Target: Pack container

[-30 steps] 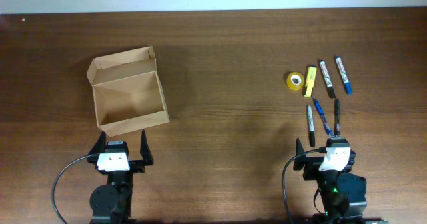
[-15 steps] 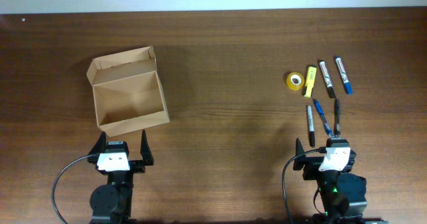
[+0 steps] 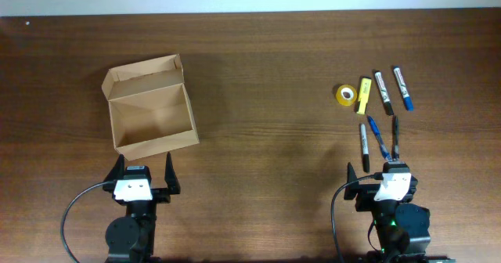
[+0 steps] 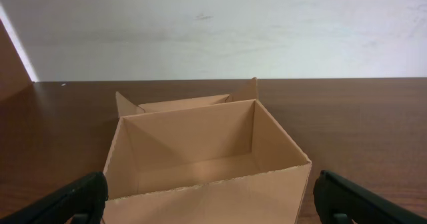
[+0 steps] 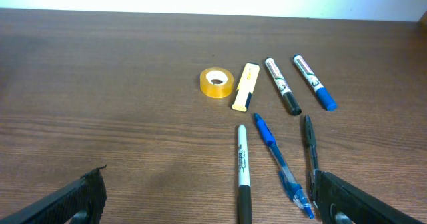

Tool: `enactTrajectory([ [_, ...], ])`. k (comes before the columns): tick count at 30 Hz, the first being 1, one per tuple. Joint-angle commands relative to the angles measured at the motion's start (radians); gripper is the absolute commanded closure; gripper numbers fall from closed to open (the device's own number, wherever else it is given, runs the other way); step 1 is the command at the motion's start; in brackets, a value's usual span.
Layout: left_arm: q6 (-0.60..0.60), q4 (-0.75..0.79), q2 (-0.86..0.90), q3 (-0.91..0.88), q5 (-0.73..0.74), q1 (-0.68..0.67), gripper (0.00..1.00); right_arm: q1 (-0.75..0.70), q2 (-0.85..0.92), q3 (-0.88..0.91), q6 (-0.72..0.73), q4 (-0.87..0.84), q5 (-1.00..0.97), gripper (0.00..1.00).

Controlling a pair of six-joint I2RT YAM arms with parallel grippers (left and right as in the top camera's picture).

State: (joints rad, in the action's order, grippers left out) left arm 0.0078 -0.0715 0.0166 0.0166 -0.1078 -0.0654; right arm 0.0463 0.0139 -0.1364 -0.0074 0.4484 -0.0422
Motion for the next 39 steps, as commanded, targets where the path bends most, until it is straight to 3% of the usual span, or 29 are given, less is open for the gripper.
enactTrajectory([
  [1,0.003,-0.005,-0.01,-0.006,0.015,-0.004,0.0,-0.008,-0.011,0.007,0.0,0.0,0.005,0.01],
  [19,-0.045,-0.019,0.175,0.103,0.014,-0.004,0.0,-0.008,-0.011,0.005,0.0,0.0,0.005,0.01],
  [32,-0.045,-0.216,0.546,0.463,0.026,-0.004,0.0,-0.008,0.016,-0.097,0.049,-0.045,0.005,0.01],
  [39,-0.045,-0.278,0.767,0.668,0.068,-0.004,0.0,-0.008,0.254,-0.27,0.049,0.007,0.005,0.01],
])
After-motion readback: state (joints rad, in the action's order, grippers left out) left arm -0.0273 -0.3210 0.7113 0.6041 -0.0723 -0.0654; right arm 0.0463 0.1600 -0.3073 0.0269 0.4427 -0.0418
